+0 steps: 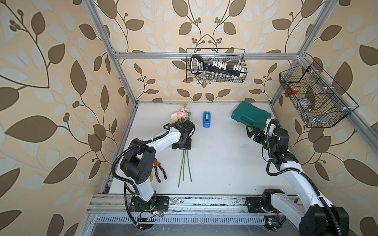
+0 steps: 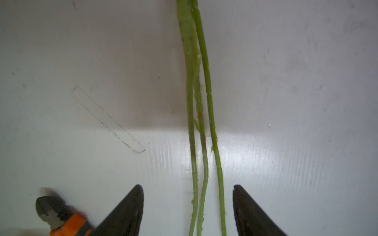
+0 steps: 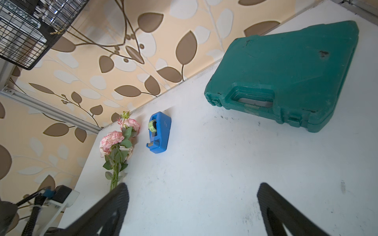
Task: Wrap bouquets with tape
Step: Pick up the unwrapped bouquet from the center of the board.
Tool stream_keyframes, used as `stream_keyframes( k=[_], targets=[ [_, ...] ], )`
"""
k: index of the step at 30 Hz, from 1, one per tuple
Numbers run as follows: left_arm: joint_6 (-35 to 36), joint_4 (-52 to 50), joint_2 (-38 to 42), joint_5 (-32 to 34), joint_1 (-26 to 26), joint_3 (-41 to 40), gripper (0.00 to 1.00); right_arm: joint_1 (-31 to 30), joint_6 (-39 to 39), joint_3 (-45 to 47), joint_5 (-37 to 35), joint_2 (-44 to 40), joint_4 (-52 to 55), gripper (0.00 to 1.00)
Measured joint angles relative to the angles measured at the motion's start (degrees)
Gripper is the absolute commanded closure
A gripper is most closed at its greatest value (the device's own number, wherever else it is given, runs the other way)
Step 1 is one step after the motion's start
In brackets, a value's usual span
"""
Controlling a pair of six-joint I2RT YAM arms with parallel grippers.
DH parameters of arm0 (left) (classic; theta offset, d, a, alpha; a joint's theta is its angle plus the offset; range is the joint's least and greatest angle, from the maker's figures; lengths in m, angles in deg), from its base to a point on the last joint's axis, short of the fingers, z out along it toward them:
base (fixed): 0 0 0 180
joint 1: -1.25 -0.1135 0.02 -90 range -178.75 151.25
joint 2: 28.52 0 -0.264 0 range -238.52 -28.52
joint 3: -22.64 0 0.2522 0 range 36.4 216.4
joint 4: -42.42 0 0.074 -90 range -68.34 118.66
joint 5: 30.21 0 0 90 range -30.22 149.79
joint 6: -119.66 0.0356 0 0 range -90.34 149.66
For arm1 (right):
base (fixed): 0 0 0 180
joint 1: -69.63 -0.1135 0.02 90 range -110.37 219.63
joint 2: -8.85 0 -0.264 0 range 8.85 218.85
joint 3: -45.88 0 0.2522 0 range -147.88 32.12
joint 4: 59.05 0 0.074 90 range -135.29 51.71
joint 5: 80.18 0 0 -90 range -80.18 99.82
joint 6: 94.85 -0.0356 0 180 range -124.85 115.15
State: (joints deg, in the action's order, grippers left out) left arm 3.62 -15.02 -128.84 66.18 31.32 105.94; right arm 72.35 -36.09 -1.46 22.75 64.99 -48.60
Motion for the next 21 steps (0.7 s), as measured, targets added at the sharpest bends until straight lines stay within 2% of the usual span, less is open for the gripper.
stream_keyframes(
  k=[6,10,13,21],
  targets=[
    [-0.74,3.48,-4.15,0.11,0.00,0.24,0.41,-0.44,0.22,0.00,0.22,0.66,-0.37,0.01],
    [-1.33,5.18,-6.27,0.11,0.00,1.22,0.48,-0.70,0.24,0.00,0.35,1.18,-0.68,0.01],
    [-1.62,6.43,-7.32,0.24,0.00,1.44,0.58,-0.74,0.26,0.02,0.68,1.73,-0.76,0.01],
    [-2.56,8.04,-9.25,0.85,0.00,2.29,0.71,-0.81,0.44,0.07,1.11,1.81,-0.85,0.01]
  ],
)
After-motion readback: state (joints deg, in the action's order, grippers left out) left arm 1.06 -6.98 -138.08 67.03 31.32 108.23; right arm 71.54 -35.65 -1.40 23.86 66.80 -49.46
